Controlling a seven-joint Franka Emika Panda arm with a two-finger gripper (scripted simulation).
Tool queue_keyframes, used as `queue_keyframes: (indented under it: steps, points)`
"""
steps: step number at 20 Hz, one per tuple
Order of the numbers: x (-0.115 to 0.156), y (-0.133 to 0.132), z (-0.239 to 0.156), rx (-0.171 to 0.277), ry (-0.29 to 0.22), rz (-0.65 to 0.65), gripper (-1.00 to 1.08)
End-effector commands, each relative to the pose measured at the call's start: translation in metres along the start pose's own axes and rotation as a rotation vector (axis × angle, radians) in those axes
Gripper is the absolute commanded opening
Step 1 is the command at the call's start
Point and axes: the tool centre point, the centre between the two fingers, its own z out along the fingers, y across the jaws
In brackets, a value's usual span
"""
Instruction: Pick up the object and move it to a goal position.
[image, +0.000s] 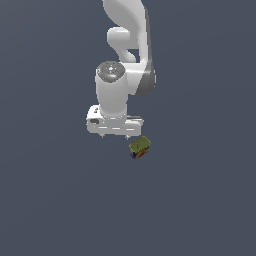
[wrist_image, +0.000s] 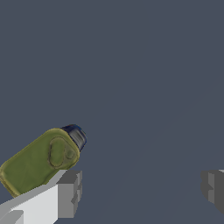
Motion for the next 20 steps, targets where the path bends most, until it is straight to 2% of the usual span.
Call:
queue_keyframes:
  steps: [1, 11, 20]
  points:
    - [0.000, 0.000, 0.000, 0.000, 0.000, 0.000, 1.00]
    - [0.001, -0.015, 0.003, -0.001, -0.010, -0.067, 1.00]
    - [0.000, -0.018, 0.004, 0.001, -0.009, -0.034, 1.00]
